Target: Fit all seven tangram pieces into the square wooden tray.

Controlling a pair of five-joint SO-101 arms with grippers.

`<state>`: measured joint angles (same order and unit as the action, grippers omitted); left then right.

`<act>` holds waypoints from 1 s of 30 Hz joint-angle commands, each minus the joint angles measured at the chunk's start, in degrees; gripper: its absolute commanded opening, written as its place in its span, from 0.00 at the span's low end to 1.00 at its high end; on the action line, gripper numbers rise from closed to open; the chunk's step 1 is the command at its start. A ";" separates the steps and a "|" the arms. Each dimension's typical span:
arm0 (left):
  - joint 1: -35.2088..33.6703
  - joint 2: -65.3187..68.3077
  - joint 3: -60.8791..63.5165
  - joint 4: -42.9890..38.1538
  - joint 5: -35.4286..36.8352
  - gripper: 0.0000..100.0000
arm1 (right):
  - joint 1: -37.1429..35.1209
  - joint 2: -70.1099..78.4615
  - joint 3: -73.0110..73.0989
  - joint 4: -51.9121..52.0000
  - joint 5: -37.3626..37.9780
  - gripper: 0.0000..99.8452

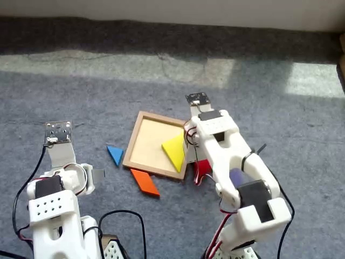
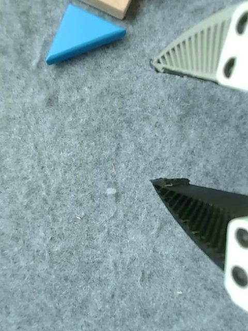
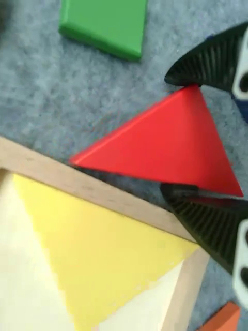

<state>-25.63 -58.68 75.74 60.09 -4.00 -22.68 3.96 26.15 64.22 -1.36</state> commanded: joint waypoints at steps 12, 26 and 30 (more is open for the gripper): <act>-0.31 0.22 -0.13 -0.79 -0.44 0.31 | -5.49 -19.30 3.12 1.01 12.22 0.21; -0.31 0.22 -0.13 -0.88 -0.44 0.31 | -16.84 -15.96 -2.95 0.84 30.86 0.21; -0.31 0.22 -0.13 -0.88 -0.44 0.31 | -17.89 -8.22 -7.96 0.92 35.34 0.21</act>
<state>-25.63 -58.68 75.74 60.09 -4.00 -39.47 -7.21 23.78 65.01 30.55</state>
